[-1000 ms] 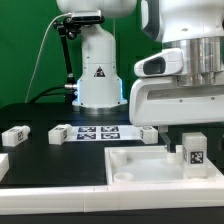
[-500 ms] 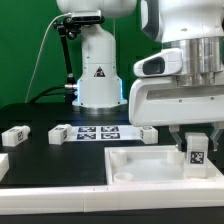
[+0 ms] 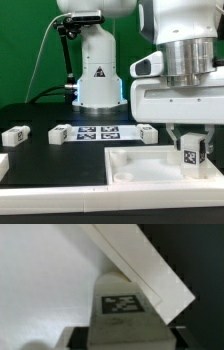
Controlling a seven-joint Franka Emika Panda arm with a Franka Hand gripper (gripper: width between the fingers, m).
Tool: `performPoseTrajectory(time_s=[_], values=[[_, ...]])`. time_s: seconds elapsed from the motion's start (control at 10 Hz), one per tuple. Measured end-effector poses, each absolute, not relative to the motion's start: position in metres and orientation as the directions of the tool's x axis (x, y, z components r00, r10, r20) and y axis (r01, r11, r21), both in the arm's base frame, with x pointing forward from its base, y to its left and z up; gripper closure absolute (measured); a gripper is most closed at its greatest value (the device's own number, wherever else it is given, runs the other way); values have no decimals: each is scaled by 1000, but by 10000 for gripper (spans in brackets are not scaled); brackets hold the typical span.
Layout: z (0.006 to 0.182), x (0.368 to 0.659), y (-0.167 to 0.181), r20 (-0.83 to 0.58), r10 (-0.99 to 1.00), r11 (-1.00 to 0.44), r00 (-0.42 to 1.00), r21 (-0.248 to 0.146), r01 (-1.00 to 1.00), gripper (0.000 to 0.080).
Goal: Assemble one leg
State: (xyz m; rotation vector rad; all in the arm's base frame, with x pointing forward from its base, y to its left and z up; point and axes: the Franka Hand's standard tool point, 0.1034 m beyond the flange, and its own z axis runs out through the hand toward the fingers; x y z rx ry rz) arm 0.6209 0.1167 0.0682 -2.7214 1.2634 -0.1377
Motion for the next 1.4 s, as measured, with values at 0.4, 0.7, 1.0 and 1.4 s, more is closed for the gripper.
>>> performPoseTrajectory(time_s=[0.4,0.7,1.0,1.4], values=[[68,621,114,-76,-981,-163,178,-170,-972,508],[68,620,115,-136,-990,55,-35,-144,-988,508],[68,620,115,-130,-991,12,7,-147,-989,394],[73,624,123,-55,-880,-459,473,-166,-873,154]])
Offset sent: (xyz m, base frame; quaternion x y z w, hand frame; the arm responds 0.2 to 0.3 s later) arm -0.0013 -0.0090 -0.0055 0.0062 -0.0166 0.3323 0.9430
